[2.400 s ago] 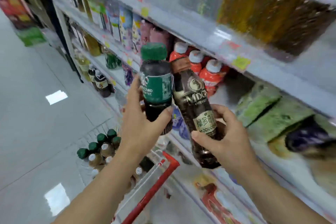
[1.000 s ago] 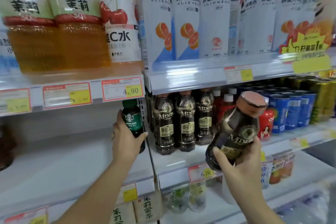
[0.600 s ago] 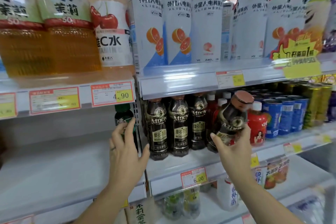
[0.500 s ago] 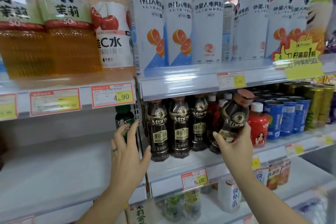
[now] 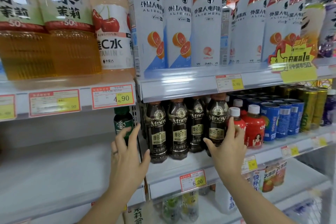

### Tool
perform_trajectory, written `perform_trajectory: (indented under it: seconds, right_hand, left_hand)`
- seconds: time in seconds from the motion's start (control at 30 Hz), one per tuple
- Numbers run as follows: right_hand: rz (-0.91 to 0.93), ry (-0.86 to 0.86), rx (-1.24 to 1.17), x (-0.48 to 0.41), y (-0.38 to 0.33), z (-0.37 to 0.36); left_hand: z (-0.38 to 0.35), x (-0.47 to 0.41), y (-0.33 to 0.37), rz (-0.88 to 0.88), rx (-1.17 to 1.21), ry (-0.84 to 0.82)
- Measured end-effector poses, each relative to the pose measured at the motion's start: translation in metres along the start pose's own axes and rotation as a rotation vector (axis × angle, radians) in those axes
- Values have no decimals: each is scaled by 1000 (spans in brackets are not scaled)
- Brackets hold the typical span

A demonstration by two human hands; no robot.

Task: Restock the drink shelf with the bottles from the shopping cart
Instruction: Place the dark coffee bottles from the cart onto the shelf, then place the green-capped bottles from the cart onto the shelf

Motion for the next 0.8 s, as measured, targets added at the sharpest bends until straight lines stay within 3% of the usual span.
perform_trajectory:
  seconds: [0.17,0.4,0.6,0.8]
  right_hand:
    - [296,83,-175,43,-15,8]
    - [653,-392,-485,147,-95,-16]
    - [741,-889,-667,277,-155,-62]
    - [757,-1318,-573,437,-189,-113]
  left_hand:
    - [14,11,0,-58,8,9]
    - [70,74,-43,-139,15,88]
    - [155,191,-117,111,-136,151]
    - [243,337,-174,571,-274,64]
Point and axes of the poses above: each hand's wrist, its own x-axis away from the middle knuckle, its own z-axis out of the back of the hand, y = z × x, the point moved 1 cm from there along -x, towards the middle knuckle, and after that the axes turned 9 degrees about -z, right-handed, at the moved point
